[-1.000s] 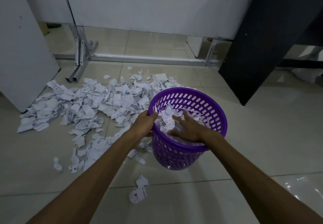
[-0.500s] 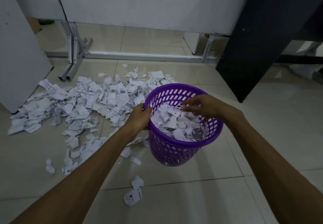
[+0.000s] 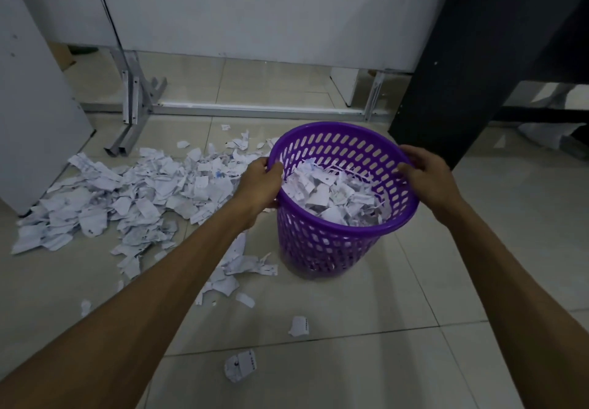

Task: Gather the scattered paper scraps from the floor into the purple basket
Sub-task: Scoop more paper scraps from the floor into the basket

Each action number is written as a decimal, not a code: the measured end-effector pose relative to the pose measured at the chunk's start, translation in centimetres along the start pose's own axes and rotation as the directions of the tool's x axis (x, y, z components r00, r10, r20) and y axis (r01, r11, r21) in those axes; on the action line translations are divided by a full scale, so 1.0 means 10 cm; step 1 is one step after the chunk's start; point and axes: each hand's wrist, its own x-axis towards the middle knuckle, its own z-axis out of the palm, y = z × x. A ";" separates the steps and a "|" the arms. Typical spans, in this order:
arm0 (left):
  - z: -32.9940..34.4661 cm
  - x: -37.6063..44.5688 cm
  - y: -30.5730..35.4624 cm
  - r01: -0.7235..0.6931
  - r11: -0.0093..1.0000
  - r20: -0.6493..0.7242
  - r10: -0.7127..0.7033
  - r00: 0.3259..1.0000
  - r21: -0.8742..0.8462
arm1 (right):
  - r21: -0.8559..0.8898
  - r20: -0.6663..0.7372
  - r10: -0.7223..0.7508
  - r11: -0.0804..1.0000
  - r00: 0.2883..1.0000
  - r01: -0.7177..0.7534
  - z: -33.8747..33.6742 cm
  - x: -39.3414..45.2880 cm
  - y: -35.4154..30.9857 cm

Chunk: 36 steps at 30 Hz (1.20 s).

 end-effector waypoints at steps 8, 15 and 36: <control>0.34 -0.06 -0.07 0.038 0.999 0.084 -0.036 0.996 -0.017 | 0.009 -0.112 0.089 0.996 0.990 -0.089 -0.20 -0.03 0.26; 0.47 -0.06 -0.48 0.091 0.996 0.092 -0.091 0.992 0.012 | -0.054 -0.104 0.142 0.987 0.984 -0.148 -0.04 -0.23 0.64; -0.43 0.31 -0.56 0.142 0.989 -0.141 -0.146 0.979 -0.035 | 0.047 -0.139 0.073 0.997 0.988 -0.067 1.09 -0.12 0.24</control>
